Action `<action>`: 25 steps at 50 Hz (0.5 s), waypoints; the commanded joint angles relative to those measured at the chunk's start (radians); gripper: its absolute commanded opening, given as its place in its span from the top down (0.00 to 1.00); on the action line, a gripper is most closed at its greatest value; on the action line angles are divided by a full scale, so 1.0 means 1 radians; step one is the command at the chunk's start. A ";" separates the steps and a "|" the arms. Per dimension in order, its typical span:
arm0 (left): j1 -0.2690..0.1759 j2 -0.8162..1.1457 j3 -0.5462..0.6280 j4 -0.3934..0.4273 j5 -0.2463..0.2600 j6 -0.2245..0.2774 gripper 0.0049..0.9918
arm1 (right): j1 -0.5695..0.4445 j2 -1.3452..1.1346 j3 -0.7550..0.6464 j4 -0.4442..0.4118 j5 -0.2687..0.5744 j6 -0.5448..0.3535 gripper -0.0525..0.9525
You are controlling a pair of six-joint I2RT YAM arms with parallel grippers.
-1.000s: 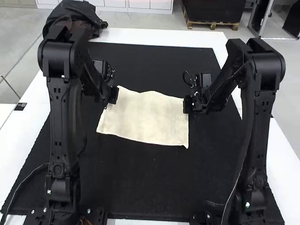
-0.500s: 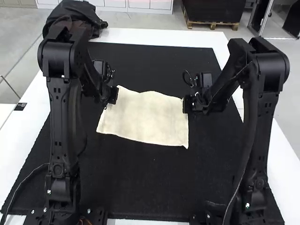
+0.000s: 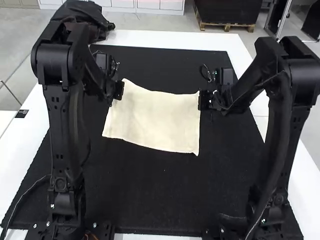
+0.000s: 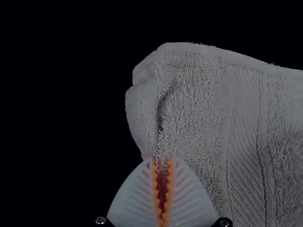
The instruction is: Fold the towel.
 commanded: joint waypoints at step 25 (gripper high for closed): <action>0.007 -0.150 -0.077 -0.051 0.019 -0.050 0.98 | -0.045 -0.200 -0.068 -0.098 -0.101 0.024 0.97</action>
